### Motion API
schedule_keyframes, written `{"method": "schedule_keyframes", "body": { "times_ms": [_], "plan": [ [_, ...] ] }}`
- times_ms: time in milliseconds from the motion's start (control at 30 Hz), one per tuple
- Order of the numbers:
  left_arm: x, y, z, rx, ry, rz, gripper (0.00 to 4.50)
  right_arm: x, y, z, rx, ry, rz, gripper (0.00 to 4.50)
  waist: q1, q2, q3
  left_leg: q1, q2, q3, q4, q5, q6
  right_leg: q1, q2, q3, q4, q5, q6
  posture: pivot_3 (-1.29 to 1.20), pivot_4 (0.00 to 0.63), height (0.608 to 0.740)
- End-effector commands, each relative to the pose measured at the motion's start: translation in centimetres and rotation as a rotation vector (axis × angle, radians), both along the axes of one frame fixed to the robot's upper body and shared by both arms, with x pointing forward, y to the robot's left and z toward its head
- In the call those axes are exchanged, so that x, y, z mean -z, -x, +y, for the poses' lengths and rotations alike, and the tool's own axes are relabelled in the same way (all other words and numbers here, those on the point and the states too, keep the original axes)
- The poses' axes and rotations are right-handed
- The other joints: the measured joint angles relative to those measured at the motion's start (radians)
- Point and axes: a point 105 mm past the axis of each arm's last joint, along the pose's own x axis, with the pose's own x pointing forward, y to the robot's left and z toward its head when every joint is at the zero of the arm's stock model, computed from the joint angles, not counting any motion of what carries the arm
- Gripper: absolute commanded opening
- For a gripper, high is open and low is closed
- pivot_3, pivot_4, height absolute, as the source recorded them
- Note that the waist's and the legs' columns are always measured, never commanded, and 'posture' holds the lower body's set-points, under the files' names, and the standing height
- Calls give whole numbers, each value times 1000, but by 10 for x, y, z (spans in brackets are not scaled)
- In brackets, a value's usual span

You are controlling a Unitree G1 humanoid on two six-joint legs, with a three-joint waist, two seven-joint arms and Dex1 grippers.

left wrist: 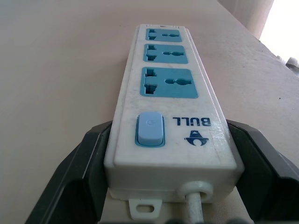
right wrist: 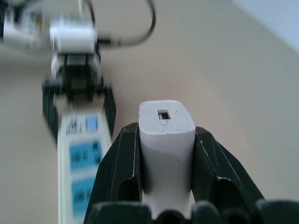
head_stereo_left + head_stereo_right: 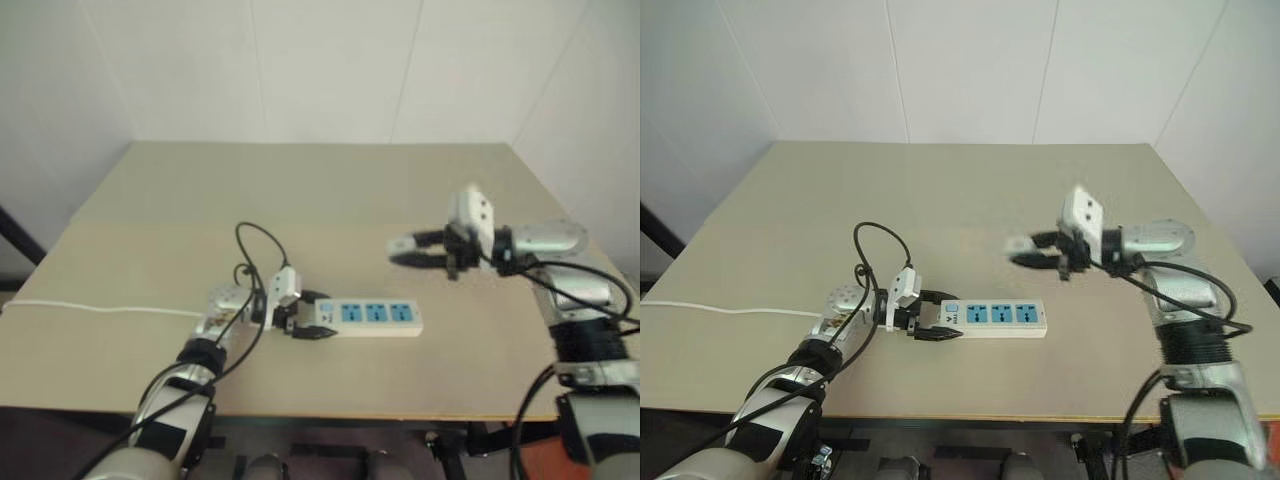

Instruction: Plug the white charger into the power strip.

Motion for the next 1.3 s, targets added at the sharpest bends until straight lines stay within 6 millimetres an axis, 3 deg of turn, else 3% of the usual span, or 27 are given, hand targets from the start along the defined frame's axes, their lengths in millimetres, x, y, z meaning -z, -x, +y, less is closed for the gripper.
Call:
{"method": "schedule_keyframes", "body": {
  "times_ms": [33, 267, 600, 1067, 1300],
  "plan": [
    [10, 4, 4, 19, -71, 23, 3287, -7, 9, 24, -9, -201, -17, 1106, 0, 0, 0, 0, 0, 0, 0, 0, 0, 0, 0, 0, 0, 0, 0, 0, 150, 740],
    [8, 4, 7, 25, -81, 16, 3287, 30, 16, 60, -93, -242, 84, 1106, -6, 0, 0, -1, 0, 0, 0, 0, 0, -1, 0, -1, 1, 0, 0, 0, 150, 740],
    [9, 7, 11, 25, -79, 19, 3287, 74, 18, 70, -179, -152, 45, 1106, -10, 0, 0, -1, 0, 0, 0, 0, 0, -2, 1, -1, 0, 0, 0, 0, 150, 740],
    [9, 12, 18, 29, -88, 30, 3287, 81, 2, 59, -122, -149, 35, 1106, -19, 0, 0, 0, 1, 0, -1, 0, 0, -2, 1, -1, 0, 0, 0, 0, 150, 740],
    [9, 12, 20, 23, -94, 29, 3287, 85, 6, 56, -141, -130, 56, 1106, -24, 0, 0, 0, 1, 0, -1, 0, 0, -2, 1, -1, 0, 0, 0, 0, 150, 740]
  ]
}}
